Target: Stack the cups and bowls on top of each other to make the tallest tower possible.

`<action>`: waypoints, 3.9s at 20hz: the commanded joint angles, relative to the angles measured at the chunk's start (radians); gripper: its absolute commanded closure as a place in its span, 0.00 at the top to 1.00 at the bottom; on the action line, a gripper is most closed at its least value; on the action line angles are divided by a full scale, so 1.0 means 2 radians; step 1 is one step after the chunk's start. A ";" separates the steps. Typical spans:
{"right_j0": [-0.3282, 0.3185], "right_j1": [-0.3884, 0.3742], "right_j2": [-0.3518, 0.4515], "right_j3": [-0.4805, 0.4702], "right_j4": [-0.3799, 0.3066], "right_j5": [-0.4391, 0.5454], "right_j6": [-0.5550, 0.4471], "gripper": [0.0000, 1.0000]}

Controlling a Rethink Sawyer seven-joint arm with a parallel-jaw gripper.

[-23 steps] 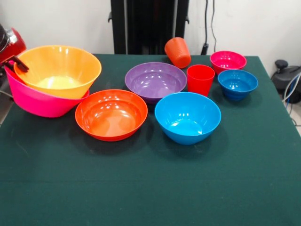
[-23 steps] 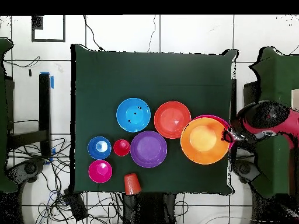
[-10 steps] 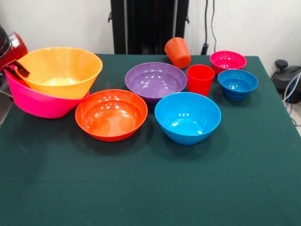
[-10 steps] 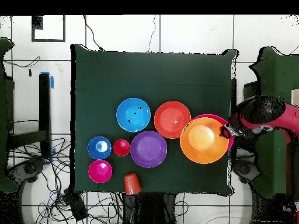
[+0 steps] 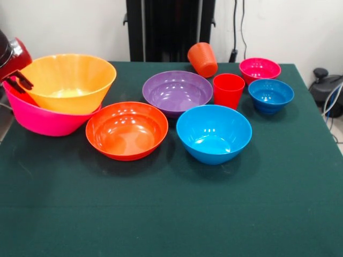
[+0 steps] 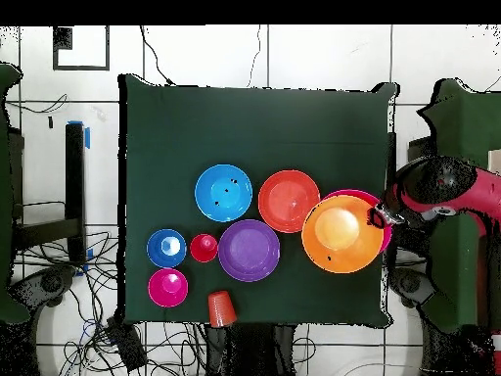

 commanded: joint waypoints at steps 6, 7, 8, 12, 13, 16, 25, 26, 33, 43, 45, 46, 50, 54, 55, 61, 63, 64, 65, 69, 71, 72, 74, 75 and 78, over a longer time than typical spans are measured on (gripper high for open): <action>0.016 -0.019 0.019 0.004 -0.056 -0.084 -0.186 0.00; 0.017 -0.020 0.018 0.003 -0.057 -0.085 -0.187 0.00; 0.018 -0.021 0.018 0.002 -0.058 -0.089 -0.187 0.00; 0.021 -0.024 0.016 0.001 -0.062 -0.100 -0.185 0.00; 0.021 -0.024 0.016 0.002 -0.062 -0.102 -0.184 0.00; 0.019 -0.028 0.016 0.009 -0.061 -0.109 -0.177 0.00; 0.007 -0.039 0.010 0.030 -0.054 -0.123 -0.173 0.00; 0.006 -0.040 0.009 0.031 -0.054 -0.124 -0.173 0.00; -0.005 -0.041 0.003 0.040 -0.047 -0.122 -0.166 1.00; 0.005 -0.042 -0.012 0.044 -0.055 -0.099 -0.149 1.00; 0.007 -0.043 -0.014 0.043 -0.055 -0.094 -0.149 1.00; 0.007 -0.043 -0.014 0.043 -0.055 -0.092 -0.148 1.00; 0.009 -0.039 -0.017 0.043 -0.056 -0.087 -0.146 1.00; 0.009 -0.039 -0.022 0.051 -0.059 -0.089 -0.142 1.00; 0.008 -0.040 -0.021 0.054 -0.058 -0.092 -0.141 1.00; -0.005 -0.046 -0.020 0.078 -0.055 -0.116 -0.127 1.00; -0.010 -0.049 -0.019 0.090 -0.053 -0.124 -0.121 1.00; -0.014 -0.052 -0.018 0.099 -0.051 -0.129 -0.117 1.00; -0.020 -0.057 -0.015 0.116 -0.046 -0.138 -0.111 1.00; -0.033 -0.080 -0.016 0.170 -0.039 -0.164 -0.074 1.00; -0.040 -0.090 -0.016 0.193 -0.036 -0.180 -0.054 1.00; -0.042 -0.094 -0.015 0.200 -0.036 -0.186 -0.047 1.00; -0.044 -0.100 -0.016 0.211 -0.037 -0.196 -0.033 1.00; -0.044 -0.103 -0.018 0.216 -0.037 -0.200 -0.026 1.00; -0.044 -0.109 -0.021 0.229 -0.037 -0.211 -0.008 1.00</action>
